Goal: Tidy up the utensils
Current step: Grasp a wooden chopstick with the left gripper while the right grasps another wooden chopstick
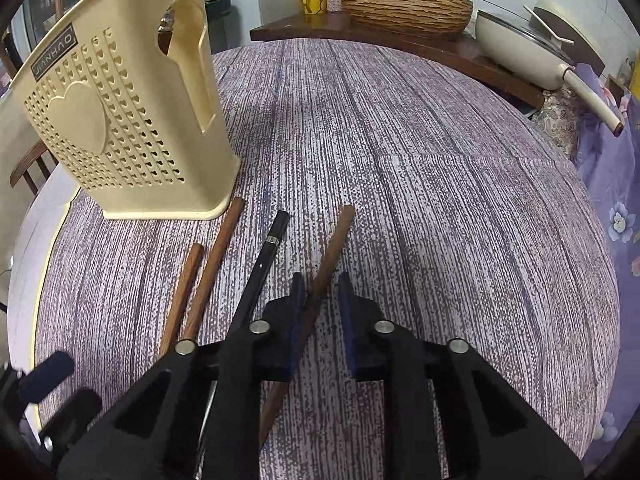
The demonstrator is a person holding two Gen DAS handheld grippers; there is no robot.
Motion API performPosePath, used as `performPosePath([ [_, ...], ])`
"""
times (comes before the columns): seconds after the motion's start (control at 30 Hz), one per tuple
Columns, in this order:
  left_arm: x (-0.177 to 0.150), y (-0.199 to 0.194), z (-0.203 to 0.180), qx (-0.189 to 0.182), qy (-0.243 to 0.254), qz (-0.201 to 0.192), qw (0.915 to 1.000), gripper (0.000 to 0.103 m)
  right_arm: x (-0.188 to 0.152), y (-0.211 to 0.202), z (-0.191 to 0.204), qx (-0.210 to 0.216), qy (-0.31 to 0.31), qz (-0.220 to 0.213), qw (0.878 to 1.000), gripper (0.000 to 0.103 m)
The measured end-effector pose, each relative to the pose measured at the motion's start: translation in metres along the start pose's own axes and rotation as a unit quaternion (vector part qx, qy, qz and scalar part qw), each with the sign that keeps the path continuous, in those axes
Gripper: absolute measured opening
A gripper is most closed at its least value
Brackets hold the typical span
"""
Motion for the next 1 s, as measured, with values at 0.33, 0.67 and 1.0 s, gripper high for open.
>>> performPosePath([
  [0.33,0.018,0.052,-0.01,0.005,0.013,0.047,0.9988,0.03,-0.005,-0.004,-0.009,0.023,0.007,-0.003,1.0,0.013],
  [0.67,0.021,0.065,-0.012,0.009,0.004,0.054,0.9985,0.027,-0.004,-0.002,-0.009,0.026,0.012,-0.007,1.0,0.013],
  [1.0,0.028,0.075,-0.017,0.032,0.039,0.054,0.9973,0.012,-0.006,-0.003,-0.007,0.028,0.012,-0.006,1.0,0.013],
])
Point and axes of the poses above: each gripper's, at about its wrist camera, not at the fingertips, and y roughly the way its jaws point, z to its left, x to its top, the point moved 4 cm from there along y, roughly the way its jaws point, and after that the axes turned 10 degrees about -z, right-handed, at the moved point
